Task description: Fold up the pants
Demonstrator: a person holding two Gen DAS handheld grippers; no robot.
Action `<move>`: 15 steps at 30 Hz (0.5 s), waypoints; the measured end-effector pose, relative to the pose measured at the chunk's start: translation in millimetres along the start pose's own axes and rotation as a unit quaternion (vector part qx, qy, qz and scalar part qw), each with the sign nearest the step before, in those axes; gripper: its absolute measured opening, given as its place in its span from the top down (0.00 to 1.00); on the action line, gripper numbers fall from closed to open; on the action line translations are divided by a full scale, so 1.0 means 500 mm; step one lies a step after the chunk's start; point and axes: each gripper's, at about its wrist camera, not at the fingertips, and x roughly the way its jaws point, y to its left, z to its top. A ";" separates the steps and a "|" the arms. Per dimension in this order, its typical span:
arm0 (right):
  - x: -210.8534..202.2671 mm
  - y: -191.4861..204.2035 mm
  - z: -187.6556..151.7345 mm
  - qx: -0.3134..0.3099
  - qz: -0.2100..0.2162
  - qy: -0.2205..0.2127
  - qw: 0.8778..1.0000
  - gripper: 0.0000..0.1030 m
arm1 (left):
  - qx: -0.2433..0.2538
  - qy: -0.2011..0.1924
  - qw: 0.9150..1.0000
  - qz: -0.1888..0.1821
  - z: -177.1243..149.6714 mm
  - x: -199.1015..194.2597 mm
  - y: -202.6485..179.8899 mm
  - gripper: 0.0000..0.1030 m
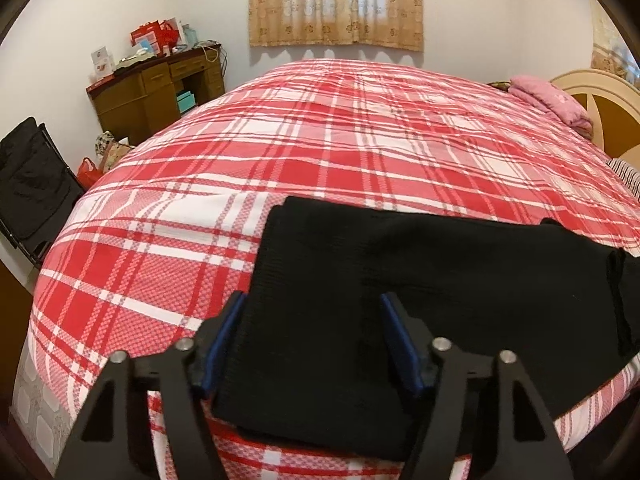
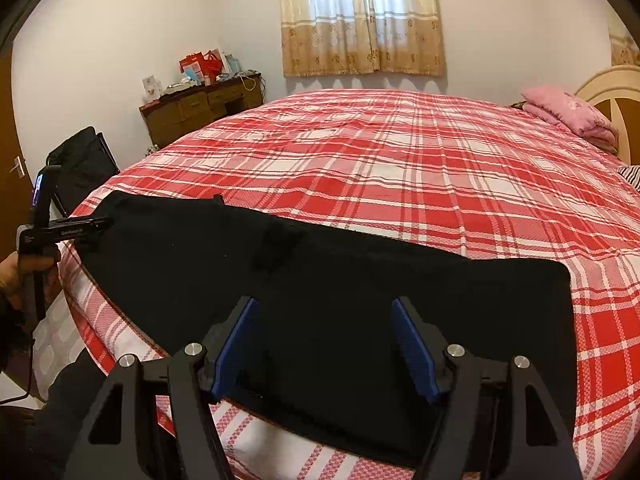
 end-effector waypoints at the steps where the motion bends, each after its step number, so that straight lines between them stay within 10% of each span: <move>1: 0.001 0.000 -0.001 0.000 0.000 0.001 1.000 0.32 | 0.001 0.000 1.000 -0.004 0.000 -0.002 -0.001 0.41; 15: 0.002 0.003 -0.009 -0.003 -0.002 -0.005 1.000 0.32 | -0.004 0.002 0.999 -0.049 0.007 -0.033 -0.015 0.73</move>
